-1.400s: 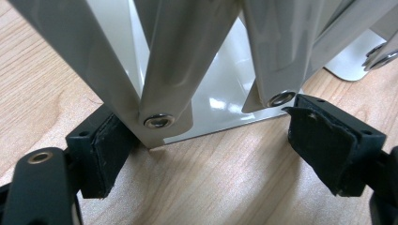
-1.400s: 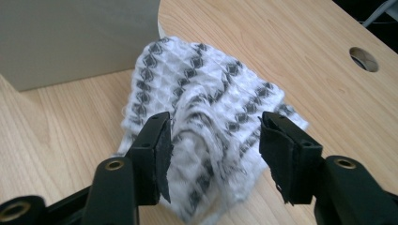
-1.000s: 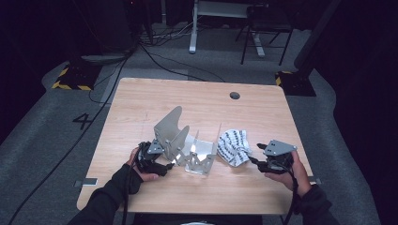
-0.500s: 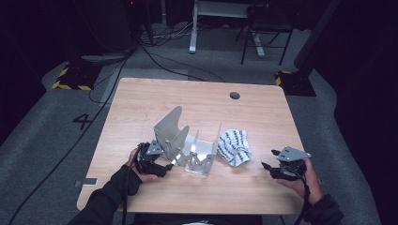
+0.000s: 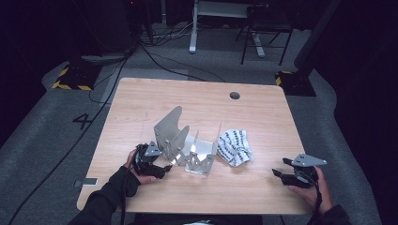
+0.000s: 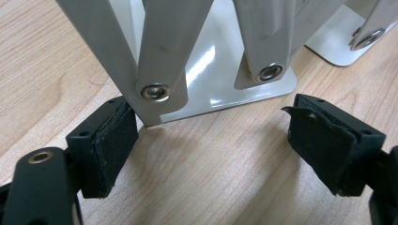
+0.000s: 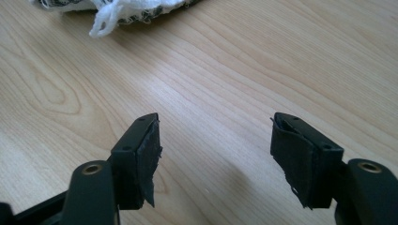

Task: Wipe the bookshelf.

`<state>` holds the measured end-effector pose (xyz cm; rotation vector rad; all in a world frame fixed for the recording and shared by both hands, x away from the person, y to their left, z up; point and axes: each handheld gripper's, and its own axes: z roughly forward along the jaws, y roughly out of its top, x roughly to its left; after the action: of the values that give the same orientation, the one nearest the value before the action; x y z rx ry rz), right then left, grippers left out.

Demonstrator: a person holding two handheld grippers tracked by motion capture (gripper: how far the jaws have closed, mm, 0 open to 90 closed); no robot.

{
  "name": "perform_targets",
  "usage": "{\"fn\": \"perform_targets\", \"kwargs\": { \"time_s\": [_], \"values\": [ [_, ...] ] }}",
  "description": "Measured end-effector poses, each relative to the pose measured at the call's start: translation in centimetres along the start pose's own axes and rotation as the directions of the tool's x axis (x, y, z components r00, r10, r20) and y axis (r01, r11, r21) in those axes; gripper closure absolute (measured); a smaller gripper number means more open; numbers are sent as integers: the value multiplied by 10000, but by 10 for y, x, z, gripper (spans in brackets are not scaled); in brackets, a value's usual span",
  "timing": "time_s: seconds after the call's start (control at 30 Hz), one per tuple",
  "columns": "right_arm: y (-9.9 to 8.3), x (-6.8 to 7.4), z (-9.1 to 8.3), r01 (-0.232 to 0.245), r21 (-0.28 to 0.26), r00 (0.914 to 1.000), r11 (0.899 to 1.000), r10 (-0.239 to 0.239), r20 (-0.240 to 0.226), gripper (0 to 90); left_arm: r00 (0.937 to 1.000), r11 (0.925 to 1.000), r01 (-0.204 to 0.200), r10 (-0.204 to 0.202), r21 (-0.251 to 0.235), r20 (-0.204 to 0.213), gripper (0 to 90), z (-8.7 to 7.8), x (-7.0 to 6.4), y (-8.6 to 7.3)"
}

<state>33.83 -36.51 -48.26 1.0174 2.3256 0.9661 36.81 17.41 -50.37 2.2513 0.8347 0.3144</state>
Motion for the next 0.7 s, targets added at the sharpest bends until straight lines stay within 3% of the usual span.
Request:
{"fn": "perform_targets", "kwargs": {
  "time_s": [0.27,0.37,0.5,0.57,0.7],
  "values": [
    [22,13,9,326,-621,9981,9975,-358,-499,408,10000,10000,3,-3,9,14,166,0,0,0],
    [38,25,23,687,-626,9913,9957,-752,-1083,409,10000,10000,-13,13,3,7,166,0,0,0],
    [53,39,42,1293,-393,9825,9908,-1334,-1302,427,10000,10000,-19,19,2,8,166,0,0,0],
    [57,42,51,1471,-217,9828,9889,-1486,-1093,471,10000,10000,-1,1,10,16,166,0,0,0],
    [59,43,62,1572,-158,9816,9874,-1580,-1072,783,10000,10000,-22,22,7,8,166,0,0,0]
  ]
}}
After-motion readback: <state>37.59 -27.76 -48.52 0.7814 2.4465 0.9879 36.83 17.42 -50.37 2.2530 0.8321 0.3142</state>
